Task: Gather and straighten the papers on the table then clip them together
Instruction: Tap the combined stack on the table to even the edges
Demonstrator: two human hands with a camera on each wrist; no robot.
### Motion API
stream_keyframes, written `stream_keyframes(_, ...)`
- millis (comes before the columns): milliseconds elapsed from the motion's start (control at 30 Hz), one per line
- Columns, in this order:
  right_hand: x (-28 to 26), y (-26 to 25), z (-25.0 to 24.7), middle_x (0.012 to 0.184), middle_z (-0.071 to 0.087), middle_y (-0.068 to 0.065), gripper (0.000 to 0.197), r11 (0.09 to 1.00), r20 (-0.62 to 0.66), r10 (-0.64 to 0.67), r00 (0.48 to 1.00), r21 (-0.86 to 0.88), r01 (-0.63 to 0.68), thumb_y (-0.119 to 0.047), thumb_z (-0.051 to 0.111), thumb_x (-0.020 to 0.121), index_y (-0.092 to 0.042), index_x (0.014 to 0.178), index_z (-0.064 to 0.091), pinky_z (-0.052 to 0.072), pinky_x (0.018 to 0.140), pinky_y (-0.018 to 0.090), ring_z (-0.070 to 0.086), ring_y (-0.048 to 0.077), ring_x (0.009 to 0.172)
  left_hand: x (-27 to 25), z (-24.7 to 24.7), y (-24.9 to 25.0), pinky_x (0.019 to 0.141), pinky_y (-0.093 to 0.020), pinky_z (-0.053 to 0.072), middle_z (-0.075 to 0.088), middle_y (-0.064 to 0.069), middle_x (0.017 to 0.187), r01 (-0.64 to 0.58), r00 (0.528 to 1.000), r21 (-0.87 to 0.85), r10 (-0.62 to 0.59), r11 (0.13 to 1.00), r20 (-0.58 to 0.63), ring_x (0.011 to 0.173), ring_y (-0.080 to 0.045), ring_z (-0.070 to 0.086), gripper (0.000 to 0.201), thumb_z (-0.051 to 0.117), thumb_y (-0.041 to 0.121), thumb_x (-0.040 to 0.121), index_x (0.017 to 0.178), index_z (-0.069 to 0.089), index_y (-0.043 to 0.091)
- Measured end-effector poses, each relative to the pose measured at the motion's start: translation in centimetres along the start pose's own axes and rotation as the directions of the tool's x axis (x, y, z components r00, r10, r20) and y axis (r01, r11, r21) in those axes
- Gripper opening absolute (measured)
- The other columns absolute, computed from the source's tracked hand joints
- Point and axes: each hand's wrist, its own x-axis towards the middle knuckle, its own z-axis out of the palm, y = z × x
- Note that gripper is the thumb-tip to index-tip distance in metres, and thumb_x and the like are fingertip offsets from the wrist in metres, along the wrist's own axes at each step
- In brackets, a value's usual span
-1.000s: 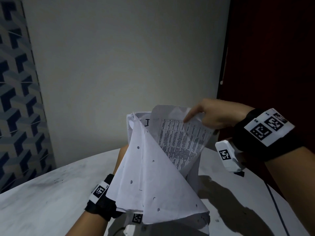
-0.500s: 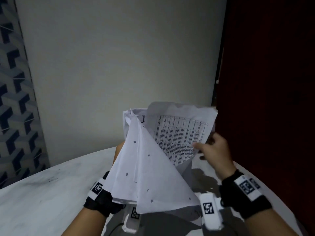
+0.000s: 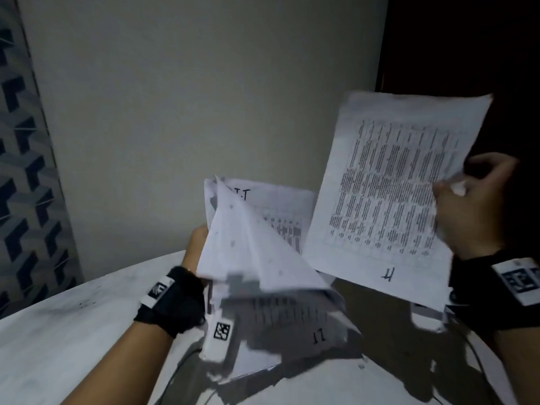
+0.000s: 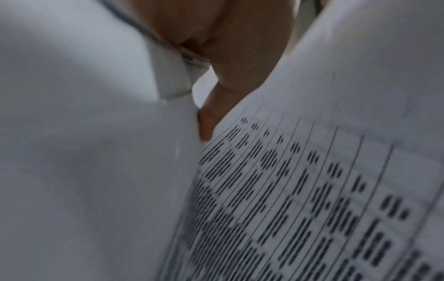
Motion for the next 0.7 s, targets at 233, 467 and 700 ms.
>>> stream_keyframes(233, -0.1, 0.2, 0.1, 0.086, 0.056, -0.004, 0.047, 0.978, 0.125, 0.186, 0.975, 0.069, -0.196, 0.007, 0.062, 0.093, -0.020, 0.119, 0.035, 0.045, 0.055, 0.004, 0.058, -0.018, 0.059, 2.7, -6.2, -7.1, 0.042, -0.017, 0.045, 0.057, -0.012, 0.069, 0.404, 0.914, 0.321, -0.393, 0.857, -0.101, 0.044, -0.014, 0.056, 0.026, 0.077, -0.013, 0.079, 0.097, 0.059, -0.010)
stream_keyframes(467, -6.3, 2.2, 5.7, 0.109, 0.065, 0.014, 0.045, 0.884, 0.506, 0.430, 0.748, -0.068, -0.462, 0.010, 0.062, 0.092, -0.015, 0.119, 0.037, 0.056, 0.074, 0.047, 0.066, 0.030, 0.082, 0.7, -9.2, -10.6, 0.037, -0.020, 0.024, 0.034, 0.001, 0.032, 0.572, 0.815, 0.428, -0.544, 0.700, -0.200, 0.023, -0.010, 0.030, 0.051, 0.073, 0.003, 0.090, 0.053, 0.039, 0.010)
stream_keyframes(700, -16.7, 6.8, 15.0, 0.121, 0.051, 0.008, 0.036, 0.813, 0.719, 0.574, 0.391, -0.442, -0.379, -0.003, 0.074, 0.088, -0.016, 0.111, 0.049, 0.043, 0.046, 0.025, 0.054, 0.021, 0.057, 1.3, -9.8, -10.8, 0.099, -0.017, 0.041, 0.068, 0.003, 0.136, 0.567, 0.821, 0.053, -0.569, 0.822, 0.036, 0.125, -0.008, 0.058, 0.071, 0.077, 0.058, 0.080, 0.139, 0.060, 0.021)
